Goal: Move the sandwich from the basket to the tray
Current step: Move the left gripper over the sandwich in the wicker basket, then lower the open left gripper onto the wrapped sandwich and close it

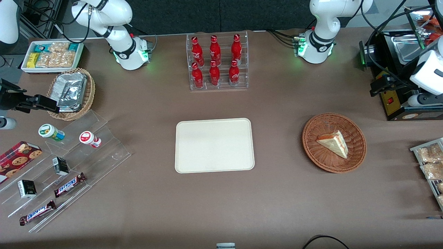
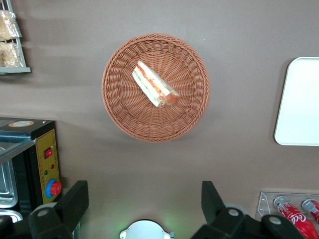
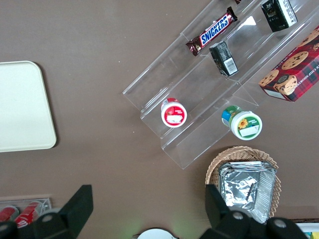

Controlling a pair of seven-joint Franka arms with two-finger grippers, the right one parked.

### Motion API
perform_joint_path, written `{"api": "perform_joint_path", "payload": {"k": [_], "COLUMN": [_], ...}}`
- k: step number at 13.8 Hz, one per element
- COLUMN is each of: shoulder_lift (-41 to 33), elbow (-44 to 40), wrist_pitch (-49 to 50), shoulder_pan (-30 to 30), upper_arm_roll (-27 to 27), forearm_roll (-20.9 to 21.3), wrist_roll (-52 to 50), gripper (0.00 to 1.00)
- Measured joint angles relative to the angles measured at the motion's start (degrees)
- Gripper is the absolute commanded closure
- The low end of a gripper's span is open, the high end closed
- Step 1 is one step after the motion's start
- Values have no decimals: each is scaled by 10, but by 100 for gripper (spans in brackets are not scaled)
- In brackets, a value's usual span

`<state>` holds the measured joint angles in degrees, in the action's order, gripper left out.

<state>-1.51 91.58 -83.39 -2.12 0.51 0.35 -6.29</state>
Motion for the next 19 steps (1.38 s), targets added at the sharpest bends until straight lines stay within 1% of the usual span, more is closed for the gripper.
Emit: {"api": "perform_joint_path", "payload": {"k": [5,8,9,13,17,19], "shoulder_lift": [6,31,40,56,51,49], "elbow": [2,18,31,121,217,257], "wrist_pitch": [6,-7,-26,-150,-298,-354], "shoulder_pan": [0,1,2,2,0,0], "upper_arm_roll": [-1,-6,-9,-9,-7,-6], "forearm_roll": [0,1,0,0,-1,-1], "wrist_roll": [16,-9,-43,-291,-459,-501], "gripper": [0,0,0,0,0,0]}}
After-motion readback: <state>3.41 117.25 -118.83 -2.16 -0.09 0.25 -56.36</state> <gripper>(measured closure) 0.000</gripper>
